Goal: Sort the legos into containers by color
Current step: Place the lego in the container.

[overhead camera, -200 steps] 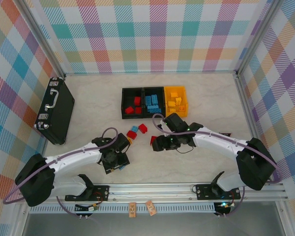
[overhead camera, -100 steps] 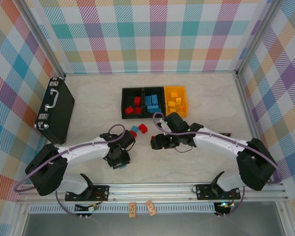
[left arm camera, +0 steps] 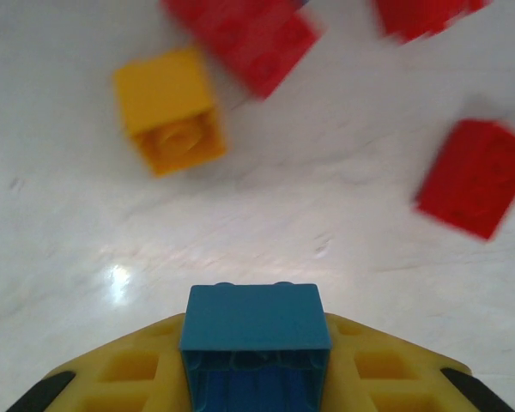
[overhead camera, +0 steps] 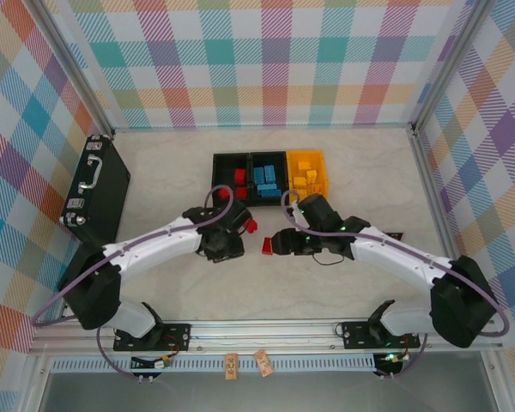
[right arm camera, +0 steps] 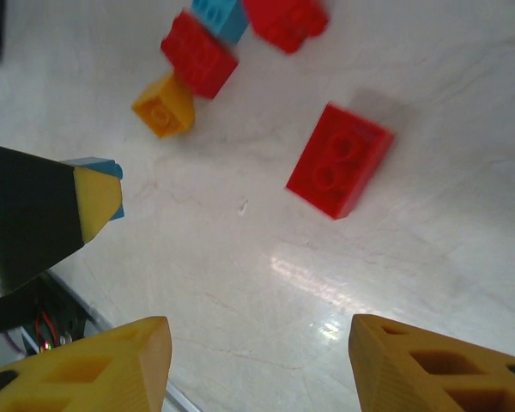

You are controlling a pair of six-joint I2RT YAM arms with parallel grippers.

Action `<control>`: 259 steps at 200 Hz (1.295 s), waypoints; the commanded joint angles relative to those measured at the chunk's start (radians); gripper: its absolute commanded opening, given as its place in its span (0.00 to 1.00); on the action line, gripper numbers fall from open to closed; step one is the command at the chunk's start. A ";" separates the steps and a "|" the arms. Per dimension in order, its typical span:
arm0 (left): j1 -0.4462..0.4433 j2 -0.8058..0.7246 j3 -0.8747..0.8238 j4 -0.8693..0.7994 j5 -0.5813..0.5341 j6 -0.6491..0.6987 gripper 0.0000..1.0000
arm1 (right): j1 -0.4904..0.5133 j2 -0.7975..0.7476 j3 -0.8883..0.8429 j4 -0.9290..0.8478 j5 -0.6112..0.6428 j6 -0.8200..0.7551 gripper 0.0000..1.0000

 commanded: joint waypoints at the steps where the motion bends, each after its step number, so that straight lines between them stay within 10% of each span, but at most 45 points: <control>1: 0.006 0.082 0.145 -0.057 -0.054 0.114 0.32 | -0.051 -0.067 -0.029 -0.009 0.045 0.041 0.57; 145: 0.130 0.716 1.000 -0.140 -0.012 0.290 0.32 | -0.222 -0.191 -0.103 -0.035 0.117 0.099 0.58; 259: 0.178 0.940 1.239 -0.082 0.074 0.268 0.43 | -0.223 -0.154 -0.110 -0.002 0.100 0.102 0.58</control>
